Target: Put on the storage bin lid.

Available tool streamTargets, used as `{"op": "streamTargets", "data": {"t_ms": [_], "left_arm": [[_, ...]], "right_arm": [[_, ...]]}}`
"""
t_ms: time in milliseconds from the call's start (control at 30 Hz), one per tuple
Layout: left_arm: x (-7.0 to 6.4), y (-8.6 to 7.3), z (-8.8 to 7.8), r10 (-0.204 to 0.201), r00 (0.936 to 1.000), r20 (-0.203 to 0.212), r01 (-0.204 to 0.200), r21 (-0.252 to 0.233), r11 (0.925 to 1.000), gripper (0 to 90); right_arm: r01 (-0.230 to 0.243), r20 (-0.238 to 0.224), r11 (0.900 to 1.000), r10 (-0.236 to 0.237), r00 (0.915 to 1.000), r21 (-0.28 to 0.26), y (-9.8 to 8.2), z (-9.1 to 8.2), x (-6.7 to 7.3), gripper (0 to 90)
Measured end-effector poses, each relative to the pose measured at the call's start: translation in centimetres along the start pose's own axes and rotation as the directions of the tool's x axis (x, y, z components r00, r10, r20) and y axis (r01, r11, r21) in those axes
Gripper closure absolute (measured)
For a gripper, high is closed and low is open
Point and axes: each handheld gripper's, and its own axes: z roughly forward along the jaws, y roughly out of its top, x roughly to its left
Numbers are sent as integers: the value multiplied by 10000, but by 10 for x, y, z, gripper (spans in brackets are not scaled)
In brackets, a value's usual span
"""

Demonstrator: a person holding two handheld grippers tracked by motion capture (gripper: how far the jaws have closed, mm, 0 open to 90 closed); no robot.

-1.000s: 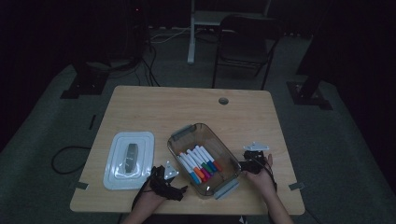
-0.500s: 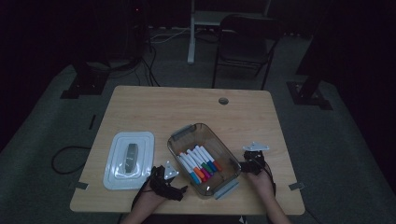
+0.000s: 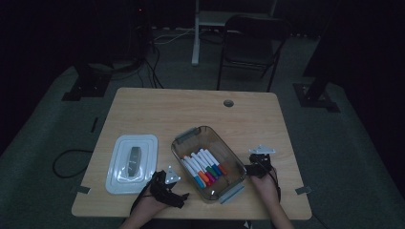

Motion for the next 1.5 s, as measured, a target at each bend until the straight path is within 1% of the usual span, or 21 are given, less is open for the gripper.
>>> {"op": "streamTargets", "data": {"t_ms": [100, 300, 433, 533, 600, 667, 700, 733, 767, 833, 900, 967, 1067, 1133, 1200, 1233, 1267, 1300, 1333, 1433, 1500], "left_arm": [[4, -2, -10, -44, 9999, -107, 44, -20, 10000, 5], [20, -12, -31, -564, 9970, -525, 548, -317, 9980, 5], [34, -18, -46, -1139, 9877, -1073, 1059, -779, 9913, 5], [45, -22, -55, -1554, 9741, -1640, 1372, -1173, 9836, 5], [53, -24, -59, -1909, 9622, -1944, 1652, -1408, 9761, 5], [61, -26, -62, -2274, 9465, -2290, 1938, -1603, 9679, 5], [66, -27, -63, -2460, 9355, -2535, 2071, -1707, 9633, 5], [69, -28, -63, -2551, 9281, -2713, 2131, -1749, 9613, 5], [73, -29, -64, -2740, 9152, -2955, 2261, -1865, 9561, 6], [80, -31, -66, -2925, 8990, -3259, 2322, -2116, 9494, 39], [87, -34, -66, -2985, 8898, -3452, 2354, -2133, 9482, 56], [96, -36, -66, -3195, 8861, -3358, 2583, -2146, 9419, 61], [103, -40, -64, -3304, 8836, -3318, 2753, -2026, 9398, 80], [107, -44, -62, -3362, 8772, -3427, 2797, -2044, 9381, 178], [110, -45, -59, -3405, 8768, -3396, 2886, -1950, 9374, 186], [112, -47, -58, -3468, 8743, -3396, 2945, -1968, 9352, 226], [114, -47, -57, -3498, 8764, -3312, 3004, -1920, 9343, 252], [115, -48, -56, -3521, 8776, -3255, 3046, -1885, 9336, 253], [115, -48, -55, -3476, 8792, -3257, 3027, -1814, 9357, 293], [116, -49, -51, -3527, 8740, -3343, 3163, -1597, 9351, 386], [116, -50, -51, -3606, 8736, -3267, 3211, -1697, 9317, 453]], "right_arm": [[-1, 0, 10000, 1, 10000, -2, 0, 0, 0, 128], [9, 5, 10000, -9, 10000, -2, 0, 0, 0, 128], [14, 7, 10000, -14, 10000, -2, 0, 0, 0, 129], [14, 5, 10000, -14, 10000, -1, 0, 0, 0, 129], [13, 7, 10000, -13, 10000, 0, 0, 0, 0, 129], [13, 8, 10000, -13, 10000, -1, 0, 0, 0, 129], [18, 9, 10000, -18, 10000, -2, 0, 0, 0, 129], [8, 3, 10000, -8, 10000, 3, 0, 0, 0, 129], [8, 0, 10000, -8, 10000, 3, 0, 0, 0, 129], [40, -42, 10000, -39, 10000, 6, 0, 0, 0, 129], [49, -53, 10000, -49, 10000, 6, 0, 0, 0, 128], [34, -77, 10000, -34, 10000, 6, 0, 0, 0, 127], [121, -154, 9999, -121, 9998, -1, 0, 0, 1, 127], [458, -363, 9989, -461, 9983, -89, -1, -1, 3, 128], [953, -632, 9951, -969, 9933, -269, -3, -5, 8, 128], [1039, -763, 9939, -1064, 9914, -361, -3, -6, 9, 128], [1071, -959, 9932, -1111, 9892, -465, -4, -8, 11, 128], [1059, -1013, 9932, -1103, 9887, -479, -4, -10, 12, 130], [1018, -1032, 9936, -1064, 9890, -495, -4, -11, 13, 140], [785, -1275, 9950, -858, 9881, -615, -6, -14, 11, 137], [548, -1444, 9958, -649, 9874, -729, -8, -14, 9, 137]]}}
